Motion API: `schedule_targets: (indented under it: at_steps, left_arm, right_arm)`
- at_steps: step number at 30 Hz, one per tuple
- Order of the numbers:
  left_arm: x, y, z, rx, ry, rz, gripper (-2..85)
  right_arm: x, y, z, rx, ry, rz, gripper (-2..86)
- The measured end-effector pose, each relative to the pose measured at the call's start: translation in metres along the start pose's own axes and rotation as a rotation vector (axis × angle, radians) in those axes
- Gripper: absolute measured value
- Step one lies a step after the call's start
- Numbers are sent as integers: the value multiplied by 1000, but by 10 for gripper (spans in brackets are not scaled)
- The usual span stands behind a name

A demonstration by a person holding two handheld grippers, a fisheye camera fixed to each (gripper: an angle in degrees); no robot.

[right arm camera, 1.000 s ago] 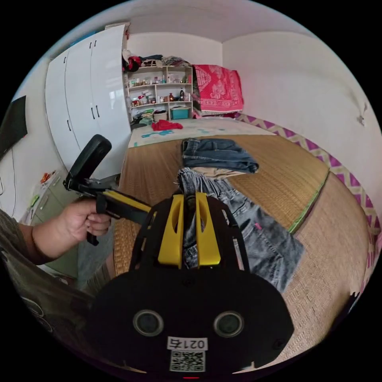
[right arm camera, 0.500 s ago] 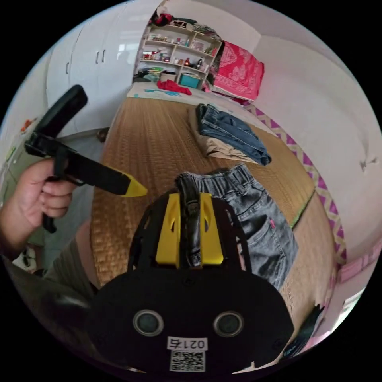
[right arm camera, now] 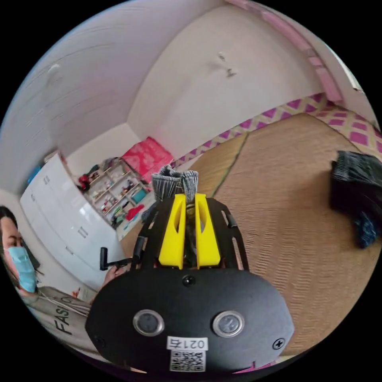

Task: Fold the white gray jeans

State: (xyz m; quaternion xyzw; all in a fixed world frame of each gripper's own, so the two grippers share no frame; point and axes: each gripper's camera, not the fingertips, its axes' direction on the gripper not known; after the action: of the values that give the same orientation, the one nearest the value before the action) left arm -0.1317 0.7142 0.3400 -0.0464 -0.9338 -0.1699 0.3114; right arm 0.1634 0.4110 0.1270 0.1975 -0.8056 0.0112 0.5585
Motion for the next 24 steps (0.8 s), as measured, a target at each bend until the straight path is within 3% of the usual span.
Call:
schedule_targets:
  at_steps: [3, 5, 7, 9, 19, 24]
  left_arm:
    - [17, -28, 41, -86, -74, 24, -10]
    - [20, -49, 76, -172, -52, 15, -10]
    - [21, -63, 86, -185, -2, -27, -10]
    - [31, -78, 94, -210, -23, -30, -10]
    - [135, -171, 188, -322, -59, 110, -9]
    - [178, -193, 205, -340, -83, 140, -9]
  right_arm:
    - [135, 37, -53, -74, 210, 128, 42]
    - [220, 72, -67, -134, 234, 266, 41]
    - [291, 113, -81, -174, 192, 430, 39]
    - [335, 148, -109, -86, 38, 541, 38]
    - [329, 132, -214, 19, 163, 447, 38]
    - [340, 182, -242, -24, 210, 571, 56]
